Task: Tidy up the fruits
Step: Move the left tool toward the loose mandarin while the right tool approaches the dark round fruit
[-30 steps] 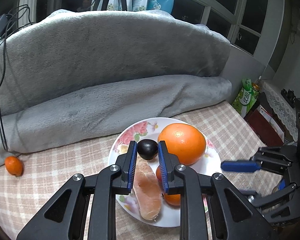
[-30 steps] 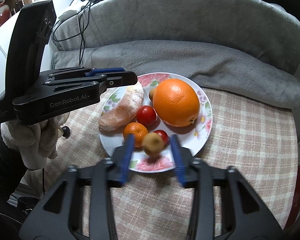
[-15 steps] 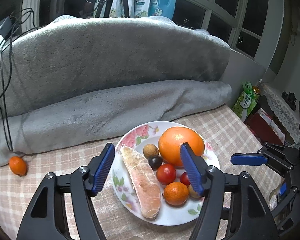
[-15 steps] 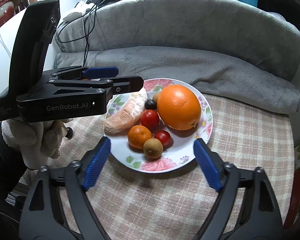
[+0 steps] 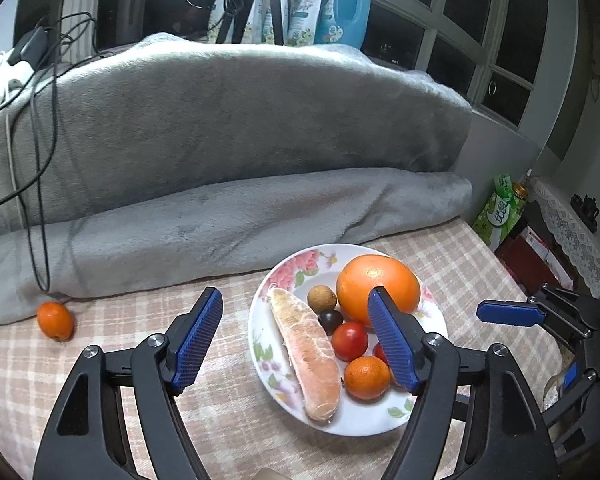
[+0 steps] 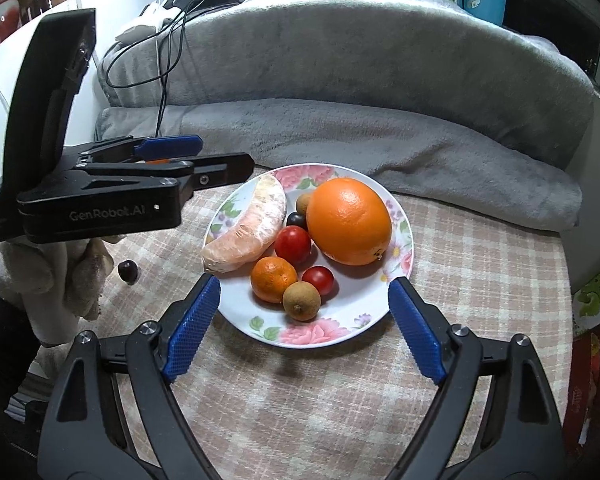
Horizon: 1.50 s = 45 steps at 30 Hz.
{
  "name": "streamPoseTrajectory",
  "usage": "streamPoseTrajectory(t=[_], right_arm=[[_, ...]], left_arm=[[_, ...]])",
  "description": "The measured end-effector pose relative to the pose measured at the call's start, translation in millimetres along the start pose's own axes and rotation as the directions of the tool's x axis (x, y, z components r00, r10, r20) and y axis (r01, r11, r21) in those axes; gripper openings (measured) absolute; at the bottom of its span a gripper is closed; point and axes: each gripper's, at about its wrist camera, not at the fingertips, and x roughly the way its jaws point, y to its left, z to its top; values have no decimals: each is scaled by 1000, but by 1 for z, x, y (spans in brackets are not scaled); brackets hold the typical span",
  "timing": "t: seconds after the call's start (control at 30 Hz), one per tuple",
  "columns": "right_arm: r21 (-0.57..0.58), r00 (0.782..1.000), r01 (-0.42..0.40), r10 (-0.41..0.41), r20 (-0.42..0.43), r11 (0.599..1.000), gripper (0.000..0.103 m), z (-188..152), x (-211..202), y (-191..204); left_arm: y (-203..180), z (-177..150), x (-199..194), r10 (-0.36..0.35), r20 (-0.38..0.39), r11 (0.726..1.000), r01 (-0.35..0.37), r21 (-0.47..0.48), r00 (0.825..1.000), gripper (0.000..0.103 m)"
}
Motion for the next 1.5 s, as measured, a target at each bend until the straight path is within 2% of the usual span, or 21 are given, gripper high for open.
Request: streamPoseTrajectory(t=[0.33, 0.77, 1.1, 1.5], right_arm=[[-9, 1000, -4, 5, 31, 1000, 88, 5, -11, 13], [-59, 999, -5, 8, 45, 998, 88, 11, -13, 45], [-112, 998, -17, 24, 65, 994, 88, 17, -15, 76], [-161, 996, -57, 67, 52, 985, 88, 15, -7, 110]], left_arm=[[14, -4, -20, 27, 21, 1000, -27, -8, 999, 75], [58, -16, -50, 89, 43, 995, -86, -54, 995, 75], [89, -34, -74, 143, 48, 986, -138, -93, 989, 75], [126, -57, -92, 207, 36, 971, -201, -130, 978, 75]])
